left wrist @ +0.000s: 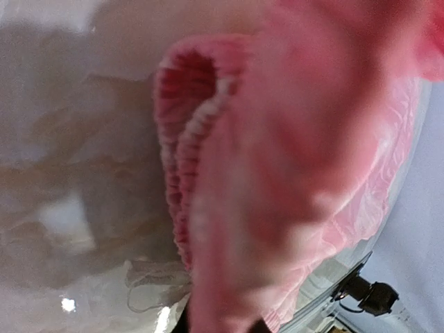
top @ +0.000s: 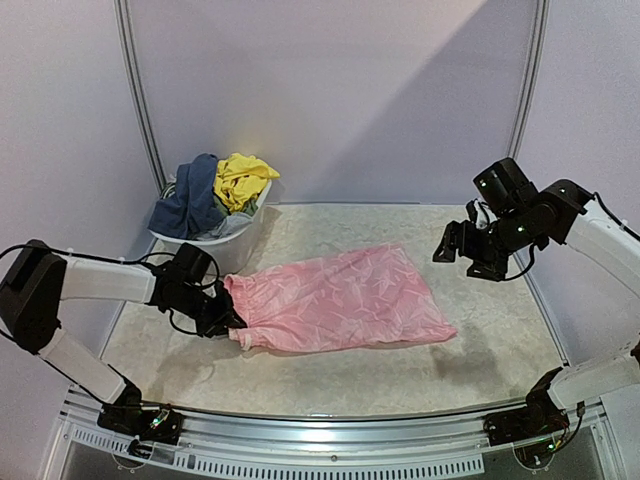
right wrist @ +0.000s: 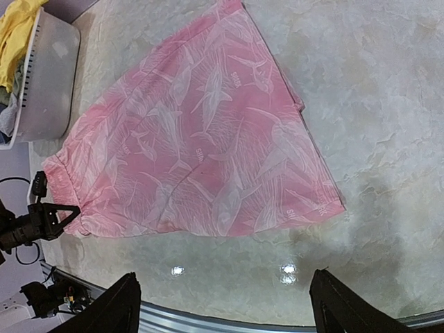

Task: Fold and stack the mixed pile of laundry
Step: Pick up the rectangle-folded shorts from the center of the board, then fold the rectangle-folded shorts at the center of the board.

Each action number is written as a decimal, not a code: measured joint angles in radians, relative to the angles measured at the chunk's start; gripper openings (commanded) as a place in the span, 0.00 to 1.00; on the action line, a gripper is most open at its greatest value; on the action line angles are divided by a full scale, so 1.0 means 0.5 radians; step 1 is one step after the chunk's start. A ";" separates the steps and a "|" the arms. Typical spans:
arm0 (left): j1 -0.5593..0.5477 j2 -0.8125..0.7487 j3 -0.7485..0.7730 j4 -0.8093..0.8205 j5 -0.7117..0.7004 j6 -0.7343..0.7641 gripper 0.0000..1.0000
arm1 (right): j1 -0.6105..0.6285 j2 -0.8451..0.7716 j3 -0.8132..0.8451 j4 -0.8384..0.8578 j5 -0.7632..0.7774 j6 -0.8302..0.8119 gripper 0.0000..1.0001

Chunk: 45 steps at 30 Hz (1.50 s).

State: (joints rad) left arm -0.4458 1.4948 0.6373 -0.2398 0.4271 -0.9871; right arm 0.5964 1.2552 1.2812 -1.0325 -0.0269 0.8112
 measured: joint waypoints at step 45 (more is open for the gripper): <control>-0.208 0.074 1.638 -1.875 -0.296 0.522 0.00 | 0.840 1.970 1.030 0.945 -0.636 -0.010 0.07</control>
State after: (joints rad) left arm -0.5499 1.5318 1.4563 -1.1774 0.2790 -0.7261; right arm 1.0164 2.2402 1.7962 -0.5602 -0.3450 0.8062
